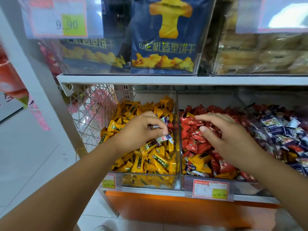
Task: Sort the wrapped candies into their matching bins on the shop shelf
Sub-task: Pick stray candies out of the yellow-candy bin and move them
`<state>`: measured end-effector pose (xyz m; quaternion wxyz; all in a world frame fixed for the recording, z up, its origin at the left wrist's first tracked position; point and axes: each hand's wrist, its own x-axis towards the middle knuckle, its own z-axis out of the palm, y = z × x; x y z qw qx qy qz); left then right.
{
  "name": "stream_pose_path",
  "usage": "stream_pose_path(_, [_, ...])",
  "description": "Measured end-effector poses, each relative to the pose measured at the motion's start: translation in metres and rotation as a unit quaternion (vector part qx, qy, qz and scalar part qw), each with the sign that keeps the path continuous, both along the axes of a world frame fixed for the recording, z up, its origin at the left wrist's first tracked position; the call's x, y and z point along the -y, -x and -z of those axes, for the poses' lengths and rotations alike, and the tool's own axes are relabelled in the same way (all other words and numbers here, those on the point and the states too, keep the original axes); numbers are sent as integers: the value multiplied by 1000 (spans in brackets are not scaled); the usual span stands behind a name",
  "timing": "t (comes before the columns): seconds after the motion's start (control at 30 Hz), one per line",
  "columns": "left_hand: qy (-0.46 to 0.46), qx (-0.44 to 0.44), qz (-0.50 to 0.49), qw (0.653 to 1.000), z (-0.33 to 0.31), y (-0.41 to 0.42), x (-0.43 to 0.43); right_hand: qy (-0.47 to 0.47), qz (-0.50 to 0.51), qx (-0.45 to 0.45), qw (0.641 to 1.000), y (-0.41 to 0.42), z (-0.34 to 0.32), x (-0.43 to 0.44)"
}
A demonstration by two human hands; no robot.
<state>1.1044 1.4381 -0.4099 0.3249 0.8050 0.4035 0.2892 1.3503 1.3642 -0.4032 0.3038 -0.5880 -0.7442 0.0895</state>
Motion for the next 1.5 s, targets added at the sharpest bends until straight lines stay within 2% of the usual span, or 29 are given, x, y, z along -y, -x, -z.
stream_pose_path(0.2, [-100, 4, -26, 995, -19, -25, 21, -27, 37, 9, 999, -33, -9, 35])
stream_pose_path(0.33, [-136, 9, -47, 990, -35, -58, 30, -29, 94, 36, 995, -79, -10, 59])
stream_pose_path(0.5, [-128, 40, 5, 991, -42, -148, 42, -13, 176, 14, 984, -141, 4, 84])
stream_pose_path(0.57, [-122, 43, 42, 991, -42, -193, 44, 13, 191, 15, 981, -159, 9, 92])
stream_pose_path(0.67, [-101, 45, 59, 992, -44, -254, 45, 52, 196, -30, 979, -180, 11, 102])
stream_pose_path(0.73, [-87, -3, 56, 995, -39, -287, 39, 53, 210, -25, 976, -192, 13, 107])
stream_pose_path(0.83, [-106, -155, 68, 980, -31, -305, 28, 49, 218, -23, 975, -203, 18, 111])
stream_pose_path(0.87, [-100, -171, 69, 978, -30, -304, 27, 48, 218, -21, 974, -204, 20, 111])
stream_pose_path(0.93, [-83, -146, 72, 983, -34, -291, 28, 46, 218, -14, 975, -204, 21, 110])
stream_pose_path(1.03, [-118, -112, 66, 984, -40, -248, 36, 47, 203, -1, 978, -197, 18, 106])
stream_pose_path(1.13, [-167, -127, 29, 977, -44, -188, 48, 40, 183, 0, 982, -180, 12, 101])
stream_pose_path(1.27, [-151, -124, -45, 980, -41, -101, 62, 20, 119, -7, 993, -140, 2, 89])
stream_pose_path(1.37, [-75, -192, -101, 973, -25, -34, 74, -1, 53, 3, 999, -98, -9, 73])
stream_pose_path(1.5, [-47, -300, -140, 942, -7, 36, 93, -61, -39, 5, 997, -29, -16, 41])
